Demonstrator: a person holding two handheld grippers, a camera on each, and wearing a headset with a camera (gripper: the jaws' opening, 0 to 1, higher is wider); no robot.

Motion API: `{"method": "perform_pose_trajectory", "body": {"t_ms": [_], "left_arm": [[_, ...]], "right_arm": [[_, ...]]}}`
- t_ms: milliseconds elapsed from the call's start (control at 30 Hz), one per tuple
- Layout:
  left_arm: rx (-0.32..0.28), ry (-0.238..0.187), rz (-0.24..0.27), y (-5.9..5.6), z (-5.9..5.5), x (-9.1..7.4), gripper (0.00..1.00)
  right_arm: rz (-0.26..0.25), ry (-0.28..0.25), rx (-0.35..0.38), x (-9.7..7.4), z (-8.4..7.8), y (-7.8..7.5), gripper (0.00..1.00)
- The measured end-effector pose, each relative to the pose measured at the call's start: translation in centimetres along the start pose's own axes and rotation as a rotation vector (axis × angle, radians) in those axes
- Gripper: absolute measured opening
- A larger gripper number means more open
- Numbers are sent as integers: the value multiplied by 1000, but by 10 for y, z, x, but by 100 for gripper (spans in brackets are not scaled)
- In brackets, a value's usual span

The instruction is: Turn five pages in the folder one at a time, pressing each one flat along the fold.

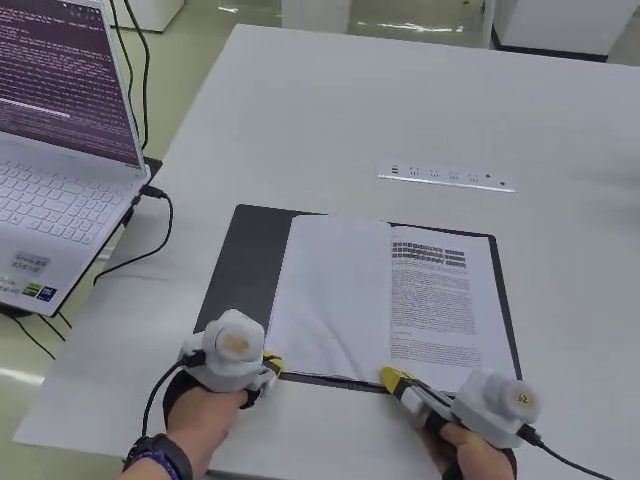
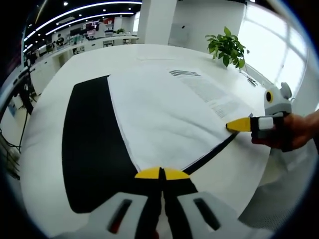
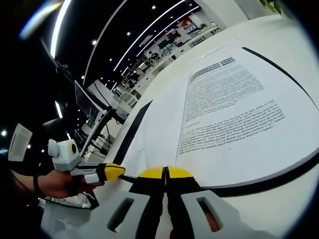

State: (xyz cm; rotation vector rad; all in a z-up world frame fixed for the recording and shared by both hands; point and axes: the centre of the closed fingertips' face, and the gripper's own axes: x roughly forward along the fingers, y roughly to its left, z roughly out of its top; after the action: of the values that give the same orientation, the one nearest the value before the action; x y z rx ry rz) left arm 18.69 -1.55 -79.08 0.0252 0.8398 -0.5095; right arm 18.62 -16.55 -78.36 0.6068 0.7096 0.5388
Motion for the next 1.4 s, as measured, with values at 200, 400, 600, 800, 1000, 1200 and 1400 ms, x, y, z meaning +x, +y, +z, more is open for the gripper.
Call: {"method": "perform_pose_trajectory", "body": {"t_ms": [200, 400, 600, 800, 1000, 1200, 1400], "left_arm": [[-65, 20, 20, -2, 0, -1, 0], [-78, -30, 7, -12, 8, -13, 8], [-88, -76, 14, -14, 22, -29, 21], [-40, -101, 19, -17, 33, -41, 29], [-17, -148, 22, -15, 50, -58, 34], [-12, -186, 31, -7, 66, -81, 41], [8, -221, 48, 0, 74, -106, 46]], "right_arm": [[7, 43, -2, -6, -2, 4, 0], [31, 32, -74, -19, 14, 6, 7], [48, 39, -202, -38, 35, 3, 22], [41, 41, -274, -57, 53, -5, 31], [35, 8, -338, -72, 75, -7, 41], [30, -35, -377, -90, 91, -4, 45], [7, -66, -400, -110, 95, -4, 51]]}}
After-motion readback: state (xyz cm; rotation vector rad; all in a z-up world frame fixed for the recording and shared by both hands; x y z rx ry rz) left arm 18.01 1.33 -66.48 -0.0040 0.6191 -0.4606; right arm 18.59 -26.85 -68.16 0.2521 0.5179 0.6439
